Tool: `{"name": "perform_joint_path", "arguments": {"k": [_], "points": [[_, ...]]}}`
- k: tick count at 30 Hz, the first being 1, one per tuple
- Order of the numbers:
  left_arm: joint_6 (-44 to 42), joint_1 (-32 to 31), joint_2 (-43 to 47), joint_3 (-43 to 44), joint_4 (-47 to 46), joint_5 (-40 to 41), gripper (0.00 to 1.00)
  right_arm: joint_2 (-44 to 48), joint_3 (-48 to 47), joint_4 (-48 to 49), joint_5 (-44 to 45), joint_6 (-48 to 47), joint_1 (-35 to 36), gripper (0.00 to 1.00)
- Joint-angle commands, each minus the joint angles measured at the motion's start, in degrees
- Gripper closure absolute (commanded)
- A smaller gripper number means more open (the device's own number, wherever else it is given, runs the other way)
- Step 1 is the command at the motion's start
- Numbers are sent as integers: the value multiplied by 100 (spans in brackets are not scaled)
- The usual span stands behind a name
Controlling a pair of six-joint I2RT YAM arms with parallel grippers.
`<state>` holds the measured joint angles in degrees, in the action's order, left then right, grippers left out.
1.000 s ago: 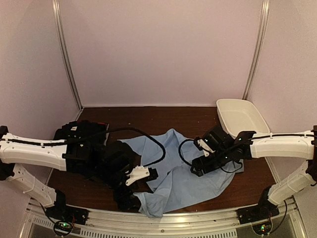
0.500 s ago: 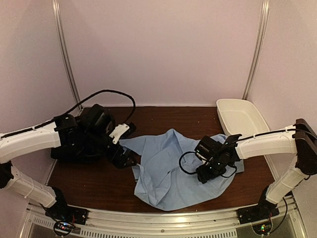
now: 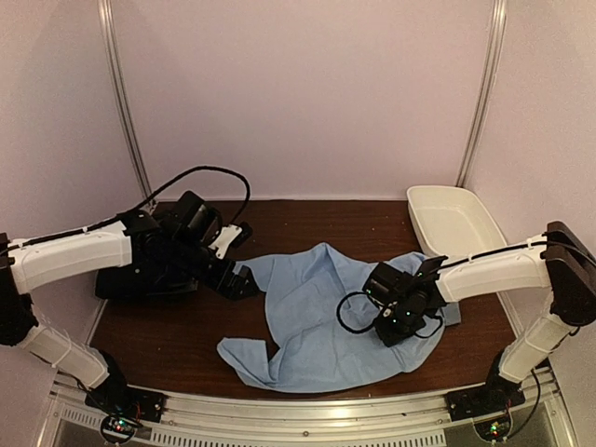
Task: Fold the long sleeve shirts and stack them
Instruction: Flatten out the crumpled shirt at the center of the board.
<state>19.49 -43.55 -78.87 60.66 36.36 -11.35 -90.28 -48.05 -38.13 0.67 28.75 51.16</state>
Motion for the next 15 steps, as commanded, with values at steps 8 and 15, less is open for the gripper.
{"name": "perform_joint_path", "arguments": {"k": [8,15], "points": [[-1,433,-324,379,-723,30,2,820,-353,-1018,1034,188,-36,100],[-412,593,-387,628,-1014,444,2,1749,-869,-1617,1360,-16,-296,100]]}}
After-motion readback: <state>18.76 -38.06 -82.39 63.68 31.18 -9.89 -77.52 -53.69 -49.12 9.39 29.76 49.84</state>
